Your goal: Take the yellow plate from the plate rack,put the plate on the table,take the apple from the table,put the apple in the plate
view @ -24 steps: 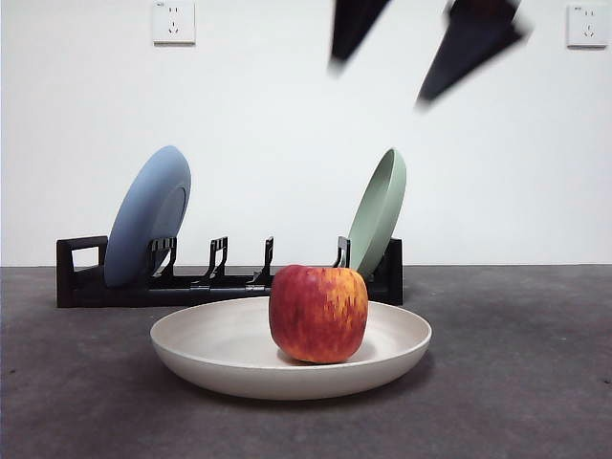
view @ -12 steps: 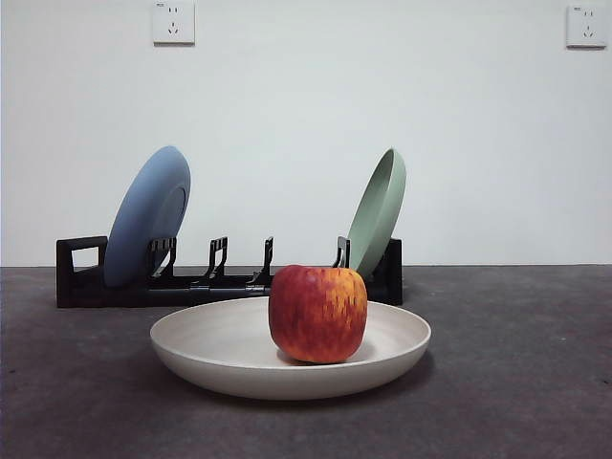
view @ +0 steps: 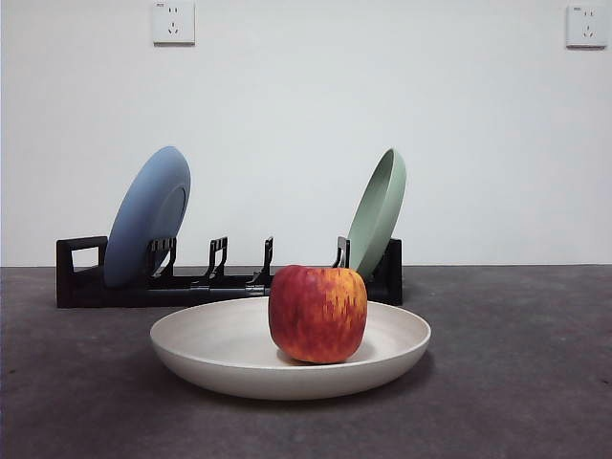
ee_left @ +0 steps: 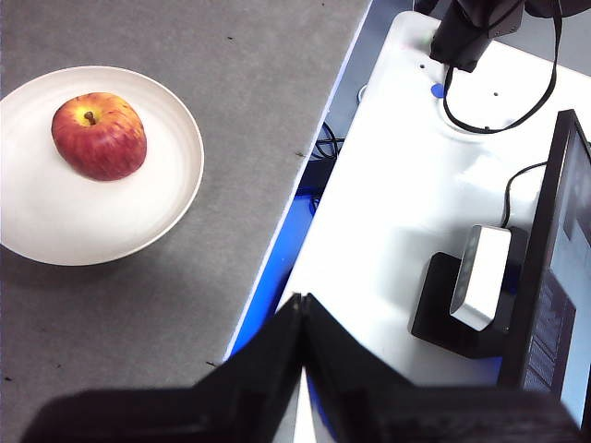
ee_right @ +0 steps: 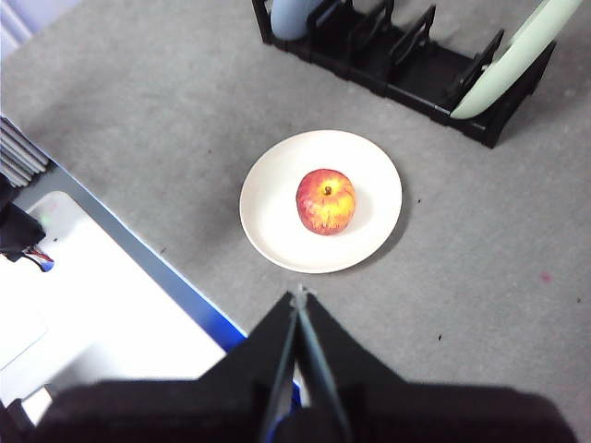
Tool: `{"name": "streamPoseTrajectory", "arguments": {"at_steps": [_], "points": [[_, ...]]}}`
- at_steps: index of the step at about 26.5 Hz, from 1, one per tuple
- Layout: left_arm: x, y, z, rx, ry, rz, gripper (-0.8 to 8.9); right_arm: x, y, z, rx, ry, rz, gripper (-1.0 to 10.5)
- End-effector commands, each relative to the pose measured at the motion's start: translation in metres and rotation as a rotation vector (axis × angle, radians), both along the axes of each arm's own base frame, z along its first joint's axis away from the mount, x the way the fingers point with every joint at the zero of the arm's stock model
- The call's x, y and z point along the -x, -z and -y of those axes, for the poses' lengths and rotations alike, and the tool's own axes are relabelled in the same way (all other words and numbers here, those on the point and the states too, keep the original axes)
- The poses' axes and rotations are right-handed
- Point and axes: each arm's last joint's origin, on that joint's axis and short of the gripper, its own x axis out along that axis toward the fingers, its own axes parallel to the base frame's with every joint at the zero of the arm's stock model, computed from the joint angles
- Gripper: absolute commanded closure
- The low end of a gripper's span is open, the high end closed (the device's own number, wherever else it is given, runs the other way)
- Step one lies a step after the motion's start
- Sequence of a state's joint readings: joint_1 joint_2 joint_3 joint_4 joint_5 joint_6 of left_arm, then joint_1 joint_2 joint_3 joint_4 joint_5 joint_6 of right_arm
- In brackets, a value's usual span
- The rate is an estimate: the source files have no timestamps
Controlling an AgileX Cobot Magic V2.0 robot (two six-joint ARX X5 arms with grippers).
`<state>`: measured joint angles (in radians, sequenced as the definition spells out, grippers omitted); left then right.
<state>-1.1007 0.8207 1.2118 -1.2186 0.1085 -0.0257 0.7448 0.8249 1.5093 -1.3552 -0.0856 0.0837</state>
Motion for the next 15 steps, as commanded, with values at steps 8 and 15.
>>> {"name": "streamPoseTrajectory", "arguments": {"at_steps": [8,15], "points": [[0.000,0.001,0.000,-0.002,0.012,0.006,8.18,0.001,0.002,0.002,0.009,0.033,-0.024,9.5],[0.000,0.001,0.001,-0.006,0.008,0.008,8.18,-0.007,0.003,-0.003,0.054,0.075,-0.019,9.5]]}}
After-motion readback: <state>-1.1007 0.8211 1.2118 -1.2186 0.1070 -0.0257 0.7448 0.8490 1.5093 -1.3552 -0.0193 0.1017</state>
